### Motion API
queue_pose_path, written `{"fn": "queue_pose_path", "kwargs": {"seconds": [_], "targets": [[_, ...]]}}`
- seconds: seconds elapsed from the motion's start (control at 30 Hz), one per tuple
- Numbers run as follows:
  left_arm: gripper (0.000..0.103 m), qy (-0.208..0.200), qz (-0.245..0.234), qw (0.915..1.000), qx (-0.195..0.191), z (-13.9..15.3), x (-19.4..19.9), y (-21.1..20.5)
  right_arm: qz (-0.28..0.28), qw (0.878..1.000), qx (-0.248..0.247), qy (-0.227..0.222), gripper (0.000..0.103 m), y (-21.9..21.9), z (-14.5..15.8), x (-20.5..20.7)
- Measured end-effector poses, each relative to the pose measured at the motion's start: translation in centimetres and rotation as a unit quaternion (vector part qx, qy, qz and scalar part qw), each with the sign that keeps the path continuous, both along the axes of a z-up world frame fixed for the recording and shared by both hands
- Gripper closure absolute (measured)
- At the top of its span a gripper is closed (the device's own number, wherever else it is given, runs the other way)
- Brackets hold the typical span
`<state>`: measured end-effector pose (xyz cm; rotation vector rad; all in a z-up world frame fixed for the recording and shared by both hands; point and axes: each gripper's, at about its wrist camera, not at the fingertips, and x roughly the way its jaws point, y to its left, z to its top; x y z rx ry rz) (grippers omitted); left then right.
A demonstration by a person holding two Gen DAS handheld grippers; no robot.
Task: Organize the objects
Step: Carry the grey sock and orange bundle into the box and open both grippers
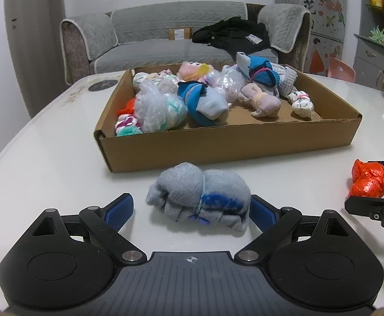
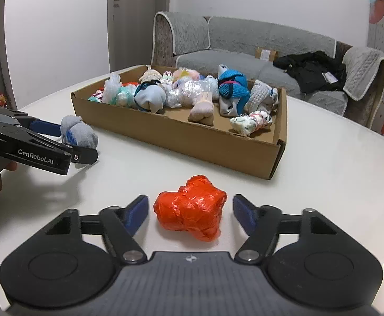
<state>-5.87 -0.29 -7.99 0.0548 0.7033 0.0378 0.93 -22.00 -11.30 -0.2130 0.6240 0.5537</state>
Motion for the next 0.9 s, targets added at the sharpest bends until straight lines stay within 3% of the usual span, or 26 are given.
{"fn": "queue_pose_path", "kwargs": {"seconds": [0.23,0.4,0.6,0.73,0.9], "targets": [[0.009,-0.003,-0.009,0.9999,0.007,-0.1,0.6,0.1,-0.005,1.0,0.01,0.007,0.053,-0.3,-0.1,-0.2],[0.03,-0.009,-0.035,0.9993,0.012,0.0,0.2,-0.5,-0.009,1.0,0.015,0.009,0.055,-0.6,-0.1,-0.3],[0.035,0.011,-0.047,0.9987,0.016,0.7,-0.9,-0.5,-0.018,1.0,0.021,0.011,0.056,-2.3,0.3,-1.0],[0.035,0.02,-0.071,0.9971,0.019,2.7,-1.6,-0.2,-0.03,0.999,0.021,0.011,0.056,-5.3,1.6,-0.8],[0.035,-0.008,-0.103,0.9943,0.028,7.6,-0.8,0.1,-0.038,0.998,0.005,-0.039,0.056,-8.0,6.2,0.5]]}}
